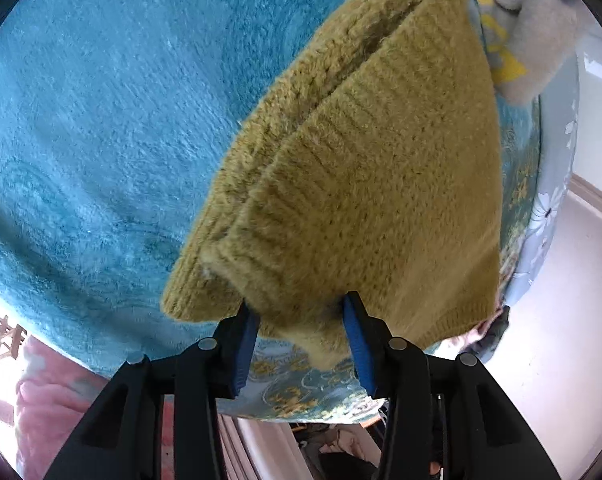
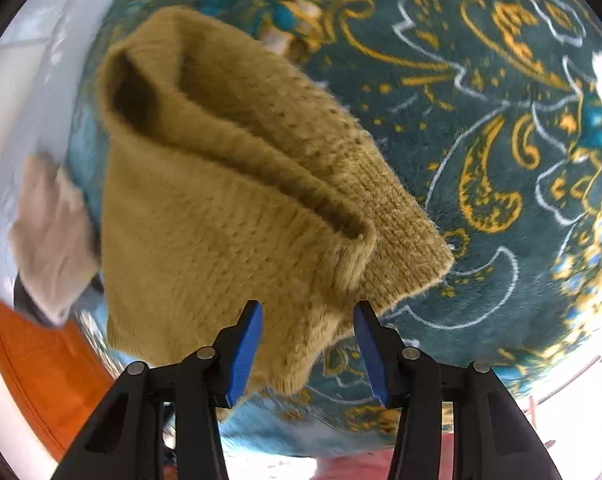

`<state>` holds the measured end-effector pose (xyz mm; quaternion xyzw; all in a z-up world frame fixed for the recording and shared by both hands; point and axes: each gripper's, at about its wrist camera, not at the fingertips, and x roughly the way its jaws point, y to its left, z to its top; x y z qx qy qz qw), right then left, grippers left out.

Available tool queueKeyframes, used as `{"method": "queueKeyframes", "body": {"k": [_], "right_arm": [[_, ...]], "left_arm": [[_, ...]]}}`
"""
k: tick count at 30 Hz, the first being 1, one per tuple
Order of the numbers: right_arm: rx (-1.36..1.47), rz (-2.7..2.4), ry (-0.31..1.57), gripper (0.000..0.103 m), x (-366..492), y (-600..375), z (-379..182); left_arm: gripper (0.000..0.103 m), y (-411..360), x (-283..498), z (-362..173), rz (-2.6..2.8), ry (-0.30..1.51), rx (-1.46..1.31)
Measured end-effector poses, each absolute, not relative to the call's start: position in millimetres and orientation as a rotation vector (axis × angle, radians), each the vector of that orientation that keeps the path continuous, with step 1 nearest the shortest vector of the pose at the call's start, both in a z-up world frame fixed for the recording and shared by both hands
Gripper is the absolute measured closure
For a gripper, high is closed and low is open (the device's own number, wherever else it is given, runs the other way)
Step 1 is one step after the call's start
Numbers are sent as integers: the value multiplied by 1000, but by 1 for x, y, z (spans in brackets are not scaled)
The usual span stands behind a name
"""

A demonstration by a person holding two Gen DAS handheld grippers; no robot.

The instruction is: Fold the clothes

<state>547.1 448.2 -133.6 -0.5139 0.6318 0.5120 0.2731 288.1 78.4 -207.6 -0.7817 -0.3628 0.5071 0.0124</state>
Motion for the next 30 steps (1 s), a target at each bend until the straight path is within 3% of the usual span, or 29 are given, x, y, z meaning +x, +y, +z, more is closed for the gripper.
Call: {"method": "queueKeyframes", "body": {"k": [1,3,8,12,14,16,19,22,26,30], "right_arm": [[-1361,1356,1717,62,548,450,-136],[-1317,1301,1743,90,550,456,-137],[-1205,1424,1791,93,522,490,-93],[-1028,1885,1713,93,483,520,15],[-954,2094,1594,93,481,522,64],[-972,2136,1499,93,490,517,72],[-1152,1945,1506,93,508,503,12],[-1327,1654,1548,93,525,491,-69],[-1395,1540,1517,93,536,481,-105],[-1445,1585,1444,92,533,482,-101]], "left_arm": [[84,80,288,-207,1599,-1113,-2453],[89,83,284,-202,1631,-1085,-2497],[92,110,227,-131,1729,-1115,-2273],[92,121,191,-23,1871,-1066,-1794],[91,116,200,-4,1917,-1005,-1698],[91,106,219,-22,1909,-975,-1759],[91,86,253,-105,1797,-989,-2106],[91,69,292,-188,1653,-1126,-2428],[90,64,305,-203,1640,-1164,-2441],[83,69,293,-189,1623,-1020,-2430]]}}
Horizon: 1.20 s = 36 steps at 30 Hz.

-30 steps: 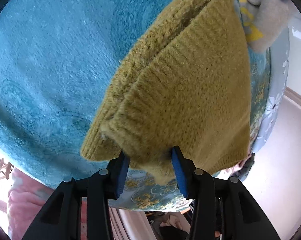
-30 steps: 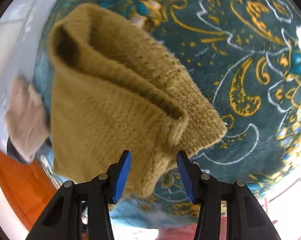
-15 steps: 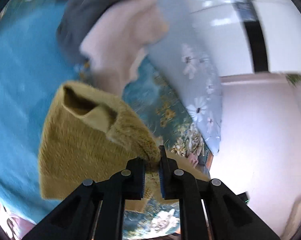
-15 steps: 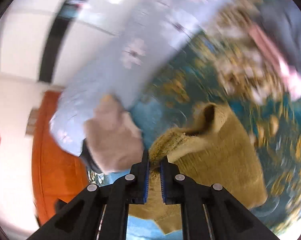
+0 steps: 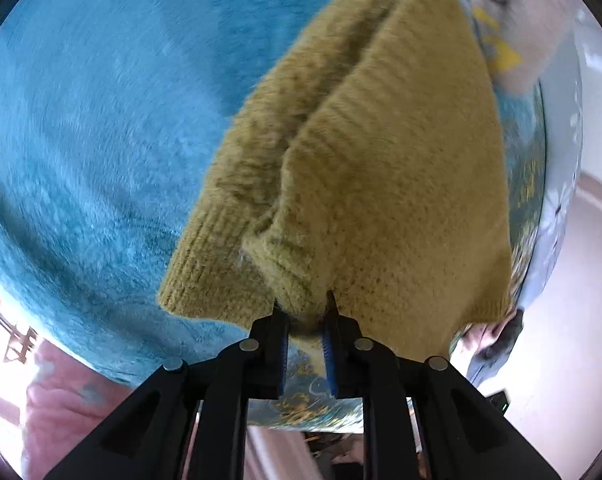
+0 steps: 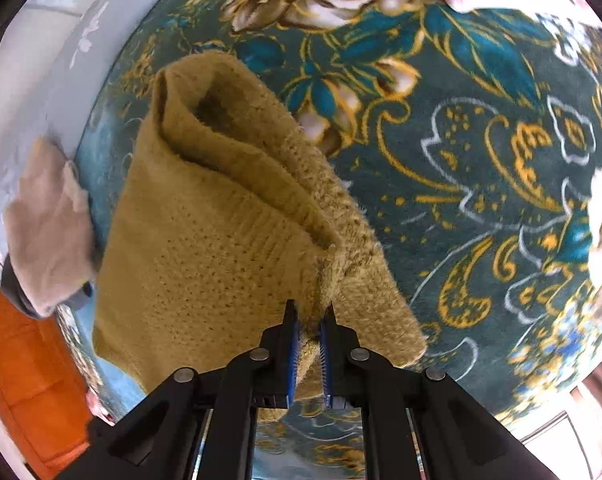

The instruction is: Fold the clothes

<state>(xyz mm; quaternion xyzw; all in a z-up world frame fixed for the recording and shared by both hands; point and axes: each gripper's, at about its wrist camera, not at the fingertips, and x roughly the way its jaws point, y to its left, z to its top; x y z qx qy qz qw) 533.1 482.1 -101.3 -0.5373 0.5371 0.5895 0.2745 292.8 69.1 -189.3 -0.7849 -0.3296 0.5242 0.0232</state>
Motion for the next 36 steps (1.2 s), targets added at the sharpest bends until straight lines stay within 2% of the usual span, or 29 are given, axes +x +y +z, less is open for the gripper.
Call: {"method": "queueKeyframes", "body": {"k": [2,4,6,9,11,12,15,18,19,21,22,23,24,25,26,27,30,33,36], "right_arm": [[-1483,1593,1378,86,529,482,-100],[-1519,1604,1308,78,524,481,-101],[-1546,1597,1271,63,523,480,-105],[-1561,1582,1256,54,525,483,-112],[-1554,1575,1263,46,528,485,-117],[-1545,1572,1275,43,531,486,-119],[-1518,1563,1350,43,537,489,-127],[-1488,1560,1398,41,541,488,-132],[-1479,1557,1408,42,542,488,-133],[-1467,1545,1412,44,543,485,-133],[-1466,1538,1414,46,543,483,-132],[-1462,1531,1427,54,544,482,-131],[-1460,1523,1445,65,544,480,-130],[-1451,1518,1464,70,544,478,-128],[-1444,1514,1481,78,544,476,-126],[-1438,1515,1481,81,543,474,-121],[-1417,1524,1483,84,540,468,-103],[-1318,1671,1498,84,537,464,-58],[-1229,1808,1463,84,540,457,-17]], "left_arm": [[68,67,286,-181,1682,-899,-2435],[60,63,281,-173,1782,-733,-2438],[54,58,279,-174,1825,-654,-2449],[50,43,279,-185,1816,-744,-2454],[42,35,279,-192,1834,-821,-2444],[42,34,279,-195,1833,-848,-2438],[41,35,278,-208,1800,-904,-2413],[41,41,277,-214,1787,-875,-2405],[41,41,277,-214,1787,-880,-2405],[49,40,277,-213,1781,-911,-2399],[60,39,277,-213,1774,-931,-2396],[72,39,277,-211,1768,-946,-2395],[75,41,275,-208,1775,-933,-2400],[81,44,273,-204,1790,-905,-2408],[84,48,269,-197,1804,-876,-2406],[85,52,264,-189,1820,-845,-2399],[86,63,246,-160,1868,-770,-2343],[86,69,222,-107,1939,-737,-2144],[86,53,213,-68,2018,-612,-1992]]}}
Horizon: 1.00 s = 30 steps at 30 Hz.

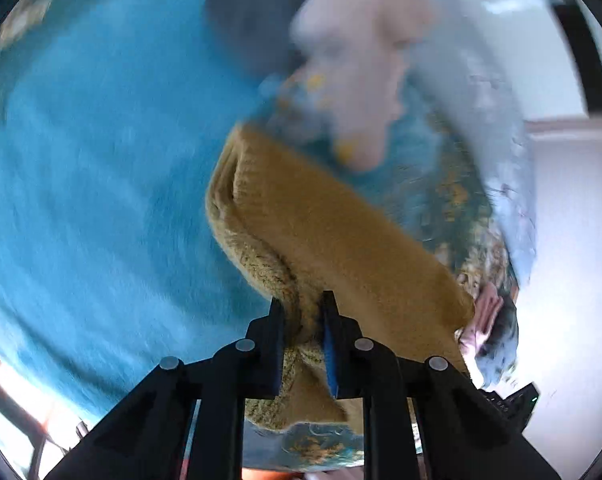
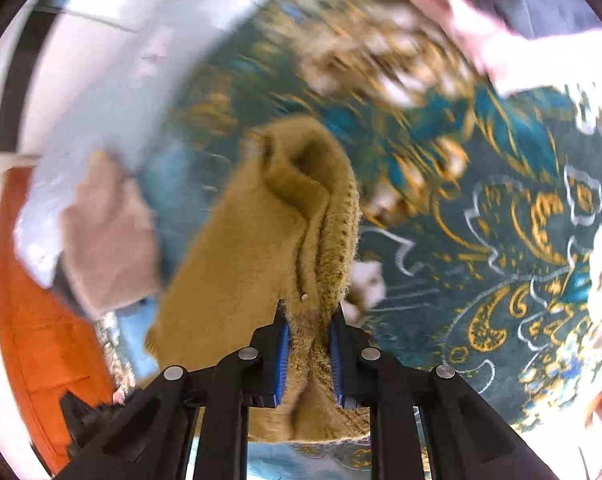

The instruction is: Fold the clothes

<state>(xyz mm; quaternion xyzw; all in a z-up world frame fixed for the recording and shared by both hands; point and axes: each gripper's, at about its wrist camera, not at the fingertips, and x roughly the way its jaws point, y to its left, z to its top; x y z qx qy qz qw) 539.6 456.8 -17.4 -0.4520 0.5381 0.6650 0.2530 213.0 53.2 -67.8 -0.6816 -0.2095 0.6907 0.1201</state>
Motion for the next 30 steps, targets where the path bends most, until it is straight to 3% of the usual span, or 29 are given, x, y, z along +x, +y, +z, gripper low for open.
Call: {"method": "queueKeyframes", "body": {"k": [5,8,12,16,18,23,30], "right_arm": [[-1338,1608,1551,85,579,461,-78],[-1374,1524,1566,85,578,451,-106],[-1383,1525,1554,85,574,446,-103],[-1396,1546,1542,85,567,447,-90],[-1403,1552,1535,85,553,446,-89],[-1416,1559,1521,85,534,444,-91],[-1437,1566,1508,84,528,446,-87]], "left_arm": [[86,58,209,-153,1944,-471,-2262],[94,45,215,-186,1961,-516,-2415],[94,22,215,-178,1974,-743,-2405],[94,47,217,-151,1963,-768,-2215],[94,78,223,-155,1881,-713,-2185],[94,180,257,-190,1728,-371,-2162],[94,237,278,-245,1615,-215,-2285]]}}
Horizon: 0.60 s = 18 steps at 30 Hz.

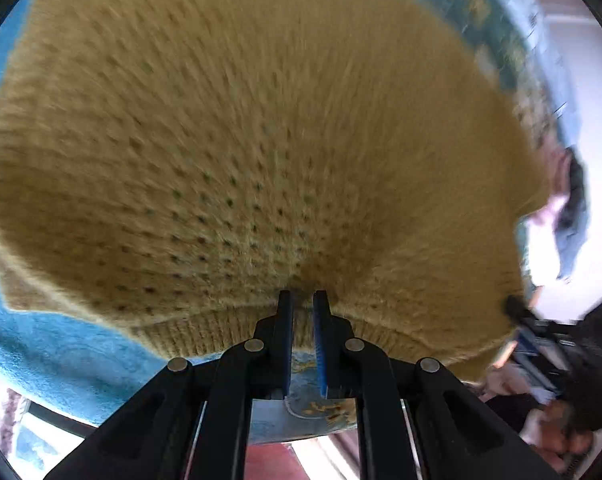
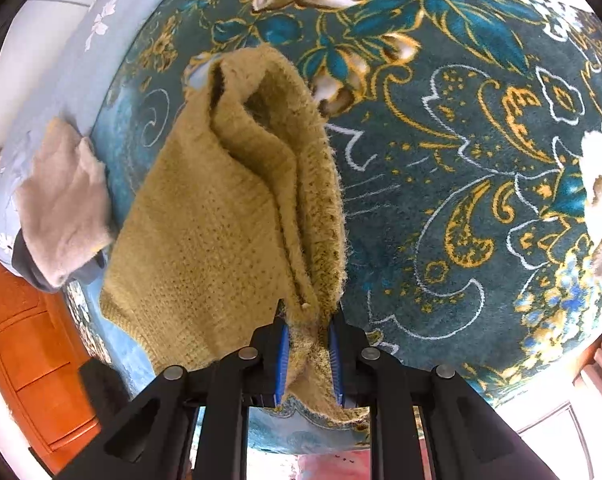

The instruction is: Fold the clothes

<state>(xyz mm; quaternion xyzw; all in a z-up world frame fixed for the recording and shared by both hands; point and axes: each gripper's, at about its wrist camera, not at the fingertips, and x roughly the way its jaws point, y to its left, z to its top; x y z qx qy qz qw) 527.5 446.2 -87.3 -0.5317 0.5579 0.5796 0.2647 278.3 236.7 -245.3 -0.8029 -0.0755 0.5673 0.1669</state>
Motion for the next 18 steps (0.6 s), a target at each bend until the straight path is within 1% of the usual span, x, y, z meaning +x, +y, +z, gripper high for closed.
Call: {"method": "queueKeyframes", "body": {"k": [3,8,12,14,16,18], "right_arm": [[-1470,1604,1459,85,513,440,-79],[-1464,1645,1448,84,504,438,-62],[-1485,1700,1408,84,495,436,-43],[-1510,1723,1372,84,484,433,-35],[-1520,1735,1347,84,473,431,-28],[-1519,1748,1334,84,464,432,-20]], "left_arm": [[94,233,270,-238,1616,-264,-2305],[94,199,256,-178,1756,-321,-2193],[94,164,246,-118,1911,-359,-2098],[94,118,272,-90,1969,-406,-2061],[94,82,293,-49,2021,-461,-2022],[94,54,294,-13,2067,-511,-1983]]}}
